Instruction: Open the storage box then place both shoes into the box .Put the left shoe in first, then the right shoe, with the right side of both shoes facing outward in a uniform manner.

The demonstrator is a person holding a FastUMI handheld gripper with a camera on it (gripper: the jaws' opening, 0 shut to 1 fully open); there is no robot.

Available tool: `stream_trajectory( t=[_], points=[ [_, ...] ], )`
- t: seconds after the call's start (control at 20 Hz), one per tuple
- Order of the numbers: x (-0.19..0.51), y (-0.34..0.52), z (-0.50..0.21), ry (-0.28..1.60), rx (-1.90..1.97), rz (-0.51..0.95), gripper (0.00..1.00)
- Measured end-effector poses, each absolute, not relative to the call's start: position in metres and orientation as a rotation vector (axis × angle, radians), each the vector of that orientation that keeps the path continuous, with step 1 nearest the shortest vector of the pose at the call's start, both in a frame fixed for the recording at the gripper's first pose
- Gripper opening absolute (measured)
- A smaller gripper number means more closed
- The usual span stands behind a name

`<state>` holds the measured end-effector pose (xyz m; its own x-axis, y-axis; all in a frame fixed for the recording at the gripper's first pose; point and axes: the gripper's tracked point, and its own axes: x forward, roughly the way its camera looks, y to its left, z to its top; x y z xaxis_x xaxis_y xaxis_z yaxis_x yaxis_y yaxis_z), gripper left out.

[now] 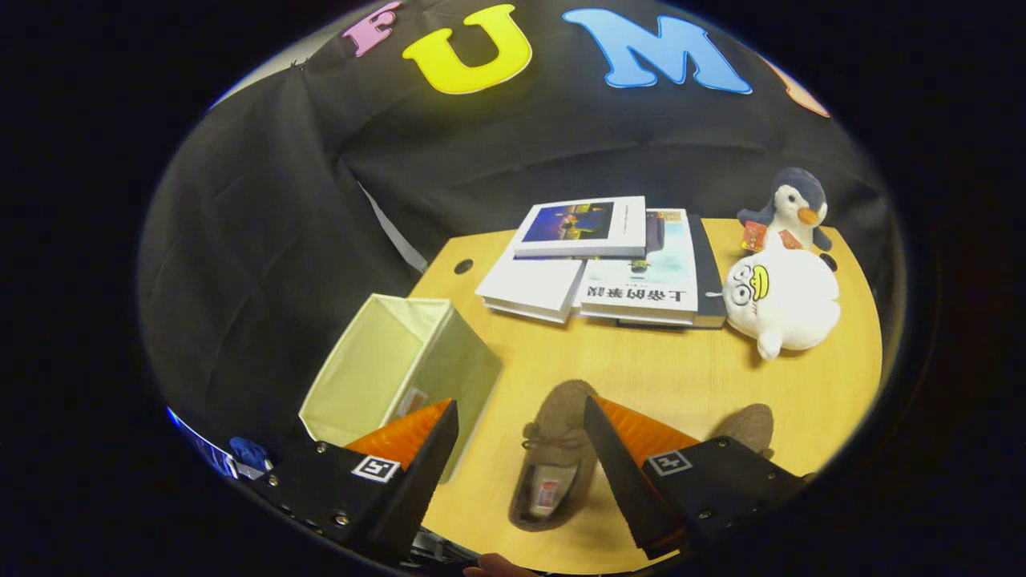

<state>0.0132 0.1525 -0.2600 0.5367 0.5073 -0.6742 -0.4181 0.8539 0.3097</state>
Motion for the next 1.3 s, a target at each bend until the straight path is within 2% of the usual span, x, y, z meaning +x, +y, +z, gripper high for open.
stream_trajectory(
  t=[0.7, 0.85, 1.0, 1.05, 1.1, 1.25, 1.3],
  points=[
    [-0.018, 0.123, -0.38, 1.131, -0.048, 0.426, 0.94],
    [-0.006, 0.12, -0.404, 1.183, -0.075, 0.346, 0.86],
    [0.006, 0.124, -0.416, 1.196, -0.085, 0.328, 0.84],
    [0.009, 0.126, -0.419, 1.202, -0.092, 0.326, 0.69],
    [0.008, 0.132, -0.42, 1.201, -0.076, 0.347, 0.68],
    [0.005, 0.139, -0.417, 1.22, -0.074, 0.367, 0.16],
    [0.008, 0.135, -0.411, 1.214, -0.079, 0.346, 0.16]
  ],
)
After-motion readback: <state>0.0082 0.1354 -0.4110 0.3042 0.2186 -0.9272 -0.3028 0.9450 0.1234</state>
